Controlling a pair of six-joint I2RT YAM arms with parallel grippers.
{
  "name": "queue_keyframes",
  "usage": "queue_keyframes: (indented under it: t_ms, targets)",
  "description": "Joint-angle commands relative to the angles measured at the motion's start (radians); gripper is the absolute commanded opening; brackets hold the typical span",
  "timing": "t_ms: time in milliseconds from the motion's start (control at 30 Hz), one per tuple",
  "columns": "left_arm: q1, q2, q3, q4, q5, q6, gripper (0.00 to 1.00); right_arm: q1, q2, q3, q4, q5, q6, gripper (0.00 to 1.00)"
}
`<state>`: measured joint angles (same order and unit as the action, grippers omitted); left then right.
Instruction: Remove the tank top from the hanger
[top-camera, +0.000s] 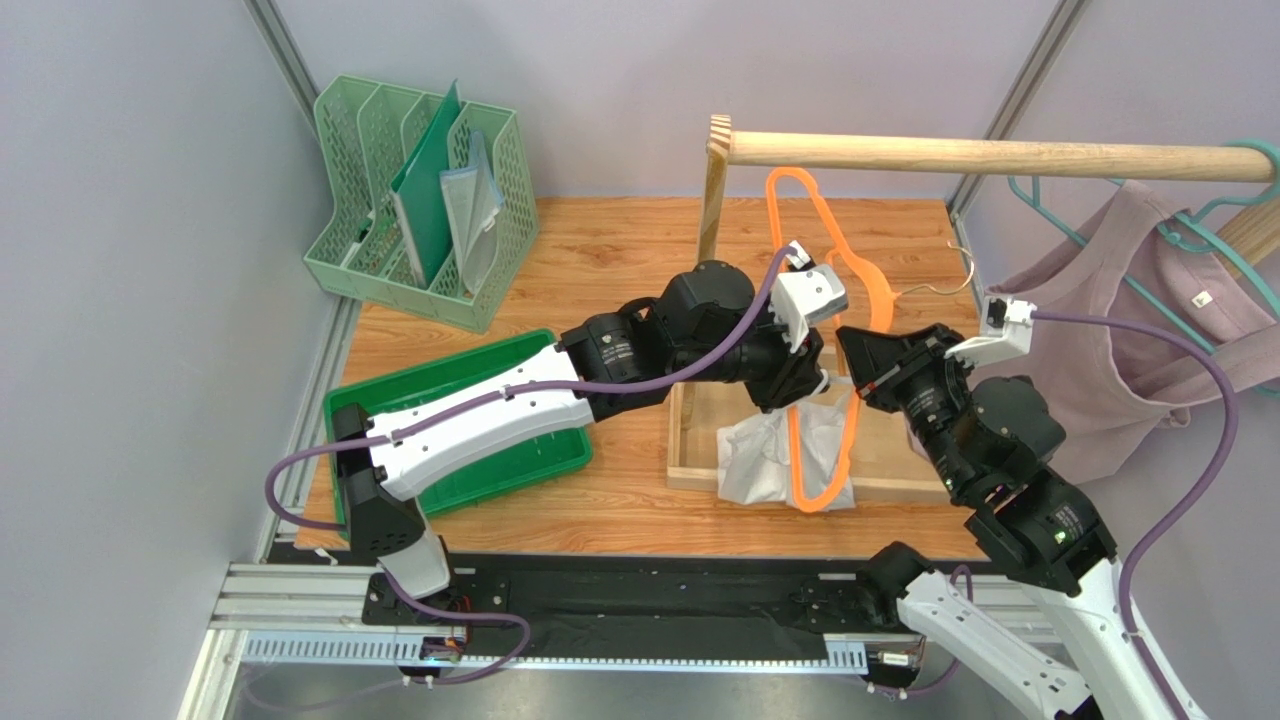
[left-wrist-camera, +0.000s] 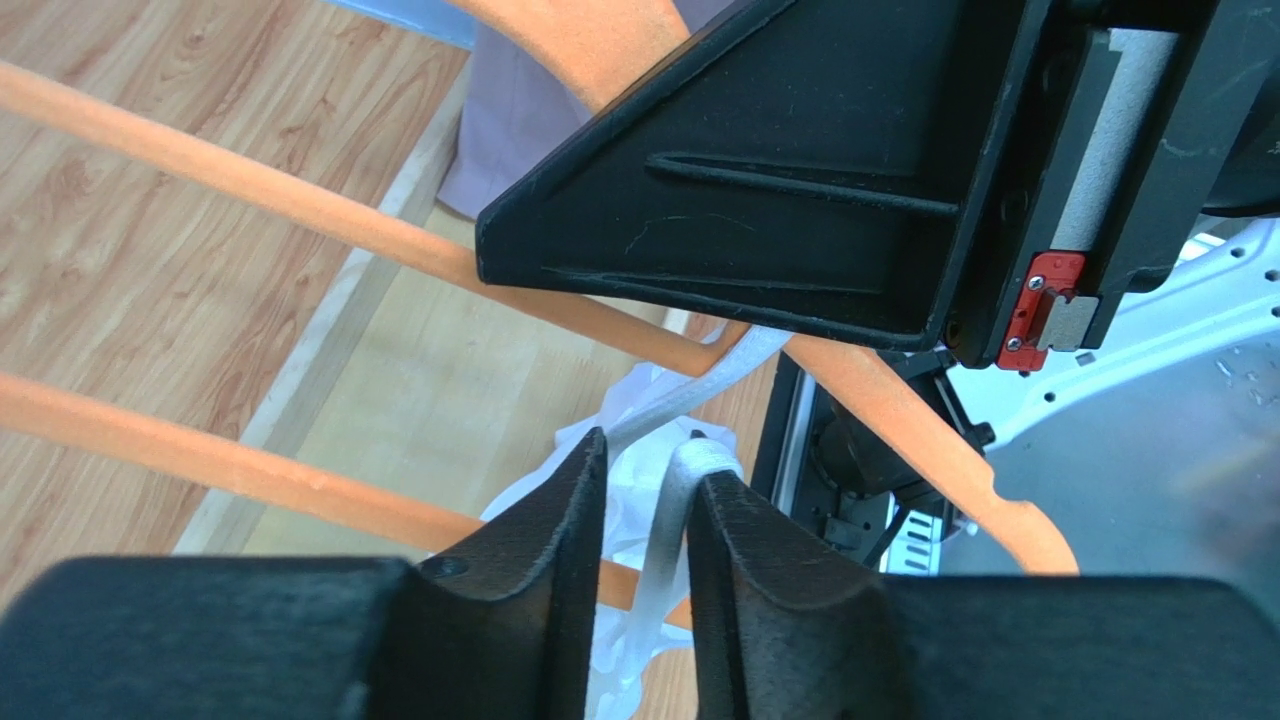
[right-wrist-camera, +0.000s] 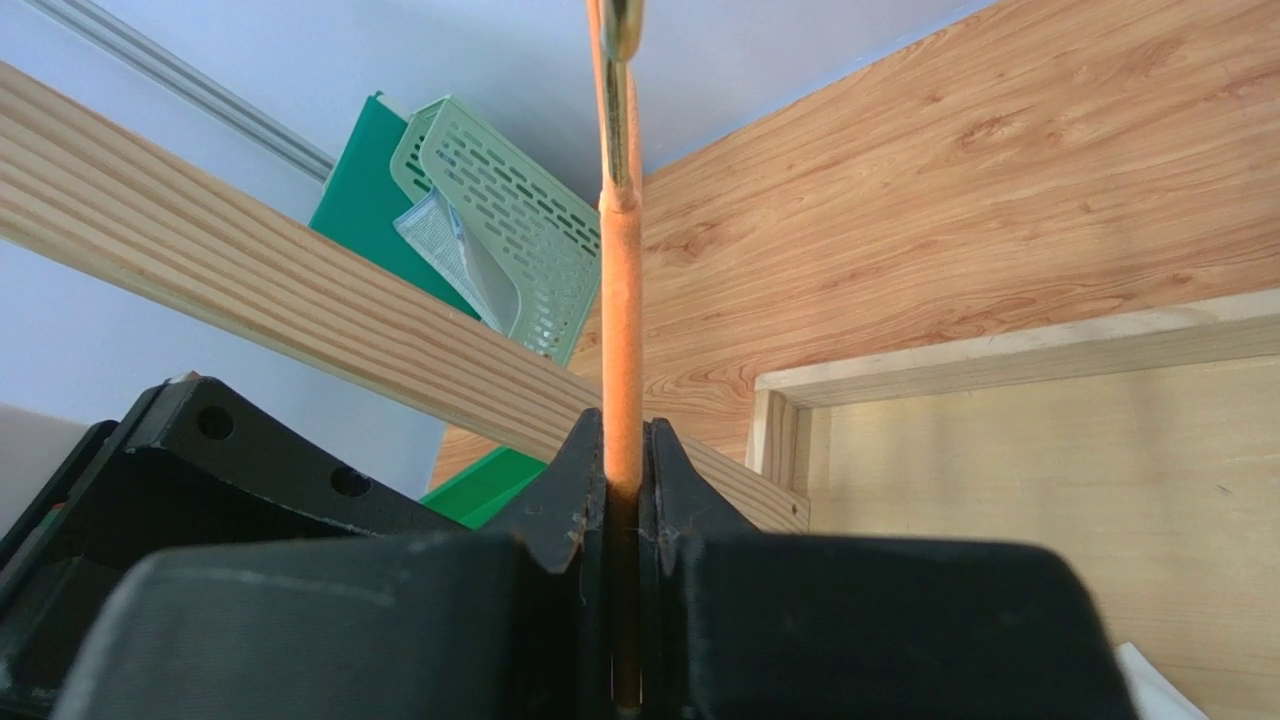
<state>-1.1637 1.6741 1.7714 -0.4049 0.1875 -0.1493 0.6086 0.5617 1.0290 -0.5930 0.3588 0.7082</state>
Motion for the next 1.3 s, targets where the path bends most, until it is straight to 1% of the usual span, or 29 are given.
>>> queue_keyframes:
  t_ms: [0, 133, 200, 333, 533, 633, 667, 733, 767, 833, 867, 967, 1000, 1067, 1100, 1267]
  targets:
    - [-0.001, -0.017, -0.003, 0.026, 0.041, 0.048, 0.37, 0.005, -0.002, 0.022, 0.035, -0.027, 0.01, 0.0]
    - [-0.001, -0.017, -0.004, 0.025, 0.059, 0.06, 0.45, 0.005, -0.003, 0.014, 0.036, -0.041, 0.02, 0.0]
    - [-0.001, -0.013, -0.001, 0.023, 0.063, 0.063, 0.47, 0.005, -0.002, 0.016, 0.035, -0.049, 0.025, 0.0]
    - [-0.001, 0.004, 0.014, 0.012, 0.033, 0.066, 0.47, 0.005, -0.003, 0.022, 0.033, -0.075, 0.037, 0.0]
    - [0.001, 0.039, 0.059, -0.006, 0.032, 0.063, 0.47, 0.005, -0.008, 0.026, 0.025, -0.096, 0.053, 0.0]
    - [-0.001, 0.056, 0.075, -0.017, 0.023, 0.063, 0.43, 0.005, -0.008, 0.028, 0.024, -0.1, 0.056, 0.0]
    - [-0.001, 0.059, 0.083, -0.021, 0.02, 0.062, 0.36, 0.005, -0.006, 0.029, 0.022, -0.1, 0.053, 0.0]
    - [-0.001, 0.053, 0.08, -0.026, 0.018, 0.054, 0.26, 0.005, -0.003, 0.032, 0.018, -0.092, 0.051, 0.0]
    - [-0.001, 0.046, 0.077, -0.029, 0.021, 0.051, 0.17, 0.005, -0.002, 0.032, 0.016, -0.086, 0.044, 0.0]
    - [-0.001, 0.026, 0.074, -0.038, 0.036, 0.04, 0.08, 0.005, 0.003, 0.028, 0.01, -0.048, 0.039, 0.0]
    - [-0.001, 0.018, 0.065, -0.041, 0.05, 0.036, 0.0, 0.005, 0.003, 0.026, 0.009, -0.028, 0.04, 0.0]
    - [-0.001, -0.011, 0.034, -0.025, 0.085, 0.016, 0.0, 0.005, 0.013, 0.019, 0.018, 0.058, 0.077, 0.0]
    - [-0.001, -0.017, 0.027, -0.017, 0.093, 0.011, 0.0, 0.005, 0.02, 0.014, 0.041, 0.106, 0.086, 0.0]
    - [-0.001, -0.025, 0.008, 0.004, 0.116, -0.004, 0.0, 0.005, 0.036, -0.001, 0.077, 0.147, 0.096, 0.0]
    - [0.001, -0.025, 0.005, 0.006, 0.121, -0.009, 0.0, 0.005, 0.047, -0.006, 0.126, 0.17, 0.079, 0.0]
    - [0.001, -0.034, -0.013, 0.021, 0.158, -0.048, 0.0, 0.005, 0.124, -0.003, 0.238, 0.236, -0.019, 0.0]
